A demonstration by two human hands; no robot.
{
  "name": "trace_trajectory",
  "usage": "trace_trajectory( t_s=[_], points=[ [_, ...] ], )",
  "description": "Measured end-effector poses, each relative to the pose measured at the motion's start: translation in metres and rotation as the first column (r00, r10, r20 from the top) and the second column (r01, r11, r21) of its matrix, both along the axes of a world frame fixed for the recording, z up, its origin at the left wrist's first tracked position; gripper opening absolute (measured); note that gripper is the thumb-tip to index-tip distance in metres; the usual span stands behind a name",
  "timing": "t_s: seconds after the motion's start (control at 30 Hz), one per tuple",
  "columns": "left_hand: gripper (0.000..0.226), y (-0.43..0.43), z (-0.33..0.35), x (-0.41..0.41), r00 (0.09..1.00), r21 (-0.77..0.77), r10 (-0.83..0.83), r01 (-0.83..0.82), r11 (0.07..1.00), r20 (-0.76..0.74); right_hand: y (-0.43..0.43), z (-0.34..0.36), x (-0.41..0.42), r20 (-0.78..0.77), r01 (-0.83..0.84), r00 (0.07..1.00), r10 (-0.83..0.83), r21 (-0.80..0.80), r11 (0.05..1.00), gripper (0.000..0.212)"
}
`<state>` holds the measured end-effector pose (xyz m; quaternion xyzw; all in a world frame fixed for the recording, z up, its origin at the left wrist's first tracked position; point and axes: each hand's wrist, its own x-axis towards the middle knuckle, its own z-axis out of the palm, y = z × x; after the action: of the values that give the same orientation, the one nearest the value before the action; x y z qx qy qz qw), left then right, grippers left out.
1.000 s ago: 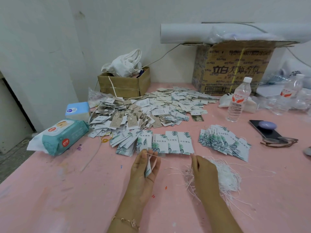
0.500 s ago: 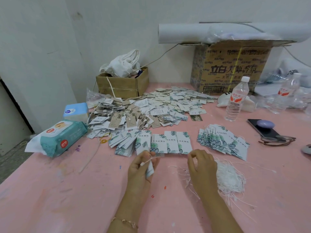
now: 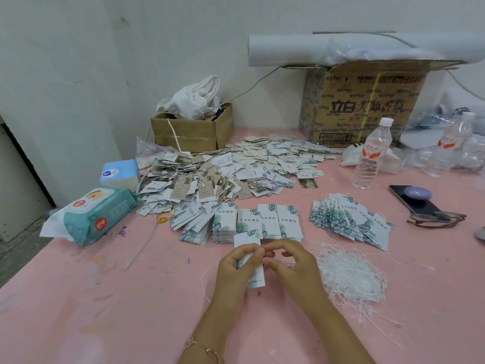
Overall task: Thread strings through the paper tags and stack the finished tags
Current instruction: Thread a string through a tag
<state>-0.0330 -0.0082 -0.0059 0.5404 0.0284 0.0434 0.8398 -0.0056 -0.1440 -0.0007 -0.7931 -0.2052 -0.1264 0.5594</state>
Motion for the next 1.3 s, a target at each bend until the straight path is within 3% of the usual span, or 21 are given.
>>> trace_trajectory(
  t_s=[0.2,0.43,0.63,0.73,0.87,1.0,1.13,1.23,1.3],
  points=[
    [0.030,0.000,0.001,-0.002,0.998,0.027,-0.033,0.035,0.999,-0.052,-0.004,-0.002,0.002,0.029,0.037,0.999,-0.036,-0.054,0.998,0.030],
    [0.027,0.001,0.000,-0.001,1.000,0.062,-0.004,0.004,0.998,-0.006,0.000,-0.001,0.000,0.141,0.068,0.989,-0.053,-0.102,0.993,0.022],
    [0.029,0.002,0.000,-0.002,1.000,0.070,-0.025,0.026,0.997,-0.013,-0.002,0.000,0.000,0.144,0.091,0.986,-0.080,-0.072,0.993,0.022],
    [0.031,0.002,-0.001,-0.001,0.999,0.015,-0.023,0.024,1.000,-0.031,-0.004,0.003,0.000,0.152,0.091,0.985,-0.082,-0.053,0.994,0.016],
    [0.040,0.001,0.001,0.001,0.997,-0.206,-0.074,0.067,0.976,-0.025,-0.006,0.007,0.000,0.127,0.138,0.982,-0.142,0.044,0.990,0.009],
    [0.043,0.001,0.005,0.002,0.999,-0.241,-0.029,0.018,0.970,-0.042,-0.011,0.009,0.003,-0.072,0.149,0.988,-0.136,0.228,0.962,0.008],
    [0.030,0.003,0.004,0.002,0.998,-0.154,0.049,-0.055,0.987,-0.044,-0.015,0.011,0.002,-0.153,0.139,0.984,-0.092,0.333,0.933,0.012],
    [0.024,0.000,0.002,0.001,0.998,-0.044,0.039,-0.041,0.998,-0.041,-0.012,0.011,-0.002,-0.075,0.151,0.987,-0.139,0.180,0.972,0.020],
    [0.019,-0.001,0.000,0.000,0.998,0.029,0.019,-0.017,0.999,-0.052,-0.008,0.012,-0.005,-0.070,0.072,0.996,-0.064,0.123,0.990,0.021]
  ],
)
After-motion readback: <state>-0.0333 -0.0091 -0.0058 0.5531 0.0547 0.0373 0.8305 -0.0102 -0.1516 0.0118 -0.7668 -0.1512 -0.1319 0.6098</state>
